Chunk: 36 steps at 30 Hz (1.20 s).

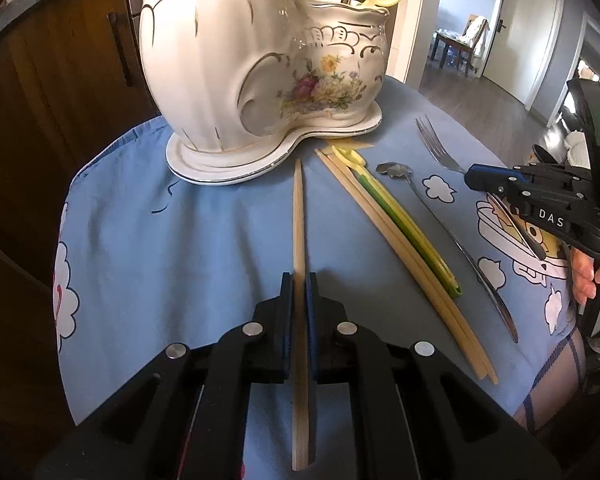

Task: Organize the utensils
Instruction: 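Lift the chopstick and silver fork and carry them above the ceramic holder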

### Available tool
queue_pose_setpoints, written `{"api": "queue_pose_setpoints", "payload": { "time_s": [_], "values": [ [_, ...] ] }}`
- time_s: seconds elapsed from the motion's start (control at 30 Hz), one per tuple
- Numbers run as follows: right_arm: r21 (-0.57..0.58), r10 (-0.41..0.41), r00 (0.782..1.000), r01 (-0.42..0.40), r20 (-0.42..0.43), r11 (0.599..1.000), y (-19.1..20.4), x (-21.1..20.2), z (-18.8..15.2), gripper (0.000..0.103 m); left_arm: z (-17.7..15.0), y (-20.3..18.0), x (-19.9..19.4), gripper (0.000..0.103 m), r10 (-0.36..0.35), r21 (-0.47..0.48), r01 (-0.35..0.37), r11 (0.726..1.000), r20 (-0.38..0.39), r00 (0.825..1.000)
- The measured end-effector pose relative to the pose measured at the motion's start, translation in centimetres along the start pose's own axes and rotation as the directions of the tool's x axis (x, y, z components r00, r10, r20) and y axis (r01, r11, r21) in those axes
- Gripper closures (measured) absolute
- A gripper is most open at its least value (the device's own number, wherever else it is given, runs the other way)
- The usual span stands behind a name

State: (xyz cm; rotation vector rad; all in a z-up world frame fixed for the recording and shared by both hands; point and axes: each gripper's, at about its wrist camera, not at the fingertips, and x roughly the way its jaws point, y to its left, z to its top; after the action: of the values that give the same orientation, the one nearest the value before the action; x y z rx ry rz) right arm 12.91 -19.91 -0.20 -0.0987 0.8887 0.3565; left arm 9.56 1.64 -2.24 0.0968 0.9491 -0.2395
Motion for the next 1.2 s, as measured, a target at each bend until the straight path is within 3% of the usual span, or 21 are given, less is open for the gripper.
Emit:
{"api": "queue_pose_setpoints", "payload": {
  "time_s": [0.3,0.63,0.8,1.0,1.17,1.2],
  "values": [
    [-0.012,0.016,0.989,-0.014,0.146,1.0,-0.1,-3.8,0.3,0.097,-0.3,-0.2,-2.6,0.097,-0.031,0.036,0.028,0.999,0.086,0.996],
    [-0.057,0.031,0.945,-0.013,0.327,0.998,1.1,-8.0,1.1,0.097,0.3,0.0,-6.7,0.097,-0.086,0.07,0.071,0.995,0.257,0.962],
    [-0.055,0.039,0.908,-0.017,0.418,0.998,2.0,-9.7,2.6,0.097,1.3,-0.8,-8.5,0.097,-0.102,0.08,0.079,0.994,0.348,0.932],
    [-0.075,0.089,0.887,-0.061,0.453,0.995,2.6,-11.0,5.0,0.097,2.3,-0.5,-11.3,0.097,-0.099,0.074,0.072,0.995,0.477,0.873],
    [-0.111,0.127,0.873,-0.084,0.472,0.99,3.4,-11.9,7.0,0.097,4.0,1.1,-13.0,0.097,-0.092,0.046,0.08,0.996,0.58,0.809],
    [-0.116,0.13,0.868,-0.084,0.479,0.99,3.5,-12.2,7.4,0.097,4.3,1.4,-13.0,0.097,-0.09,0.042,0.081,0.996,0.588,0.804]
  ]
}}
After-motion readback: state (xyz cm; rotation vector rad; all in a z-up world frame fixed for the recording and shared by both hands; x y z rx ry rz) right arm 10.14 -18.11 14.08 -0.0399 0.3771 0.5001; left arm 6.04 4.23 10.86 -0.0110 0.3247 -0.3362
